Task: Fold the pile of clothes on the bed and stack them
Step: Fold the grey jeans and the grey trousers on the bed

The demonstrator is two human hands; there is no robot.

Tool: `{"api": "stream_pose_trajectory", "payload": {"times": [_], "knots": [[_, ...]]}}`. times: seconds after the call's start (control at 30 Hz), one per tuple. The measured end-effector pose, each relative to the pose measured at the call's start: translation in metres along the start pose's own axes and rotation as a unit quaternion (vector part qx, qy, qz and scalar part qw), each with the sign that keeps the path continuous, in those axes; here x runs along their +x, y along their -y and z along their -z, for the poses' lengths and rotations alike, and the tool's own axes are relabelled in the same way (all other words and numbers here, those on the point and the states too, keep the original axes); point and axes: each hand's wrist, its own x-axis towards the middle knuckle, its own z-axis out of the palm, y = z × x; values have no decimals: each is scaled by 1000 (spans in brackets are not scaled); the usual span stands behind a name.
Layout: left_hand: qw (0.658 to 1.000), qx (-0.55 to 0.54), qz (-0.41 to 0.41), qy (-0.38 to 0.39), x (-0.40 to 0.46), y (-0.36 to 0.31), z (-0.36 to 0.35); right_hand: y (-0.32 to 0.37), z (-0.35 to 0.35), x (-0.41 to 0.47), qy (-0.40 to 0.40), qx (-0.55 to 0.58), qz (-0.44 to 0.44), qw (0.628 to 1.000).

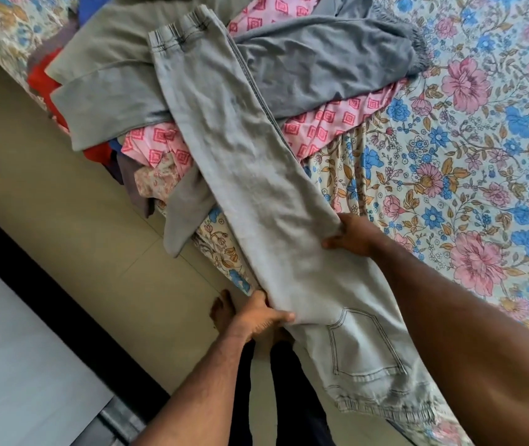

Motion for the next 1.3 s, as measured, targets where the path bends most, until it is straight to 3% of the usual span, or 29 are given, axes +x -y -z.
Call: {"api": "stream_pose_trajectory", "payload": {"times": [0.13,0.23,0.4,0.63,0.83,0.93,1.03,1.3], "knots": [[983,131,-5,-126,-1,10,1,-2,-3,-1,-41,-30,-4,999],[965,168,25,-200,-3,19,8,-4,-3,-8,-73,-53,6,996],[949,-11,-54,-310,-7,-41,40,20,11,-8,-110,-39,48,992],[892,19,-190,-409,15,-180,119,109,56,35,-155,-30,125,979],[872,24,-235,-429,37,-274,206,203,122,95,-227,7,172,958],[865,4,-237,-442,40,-312,244,251,153,121,-234,15,171,957],[854,51,-241,-458,41,-340,270,293,174,145,-238,41,184,953],[875,51,-209,-435,69,-385,311,350,196,184,-245,118,90,958]]}}
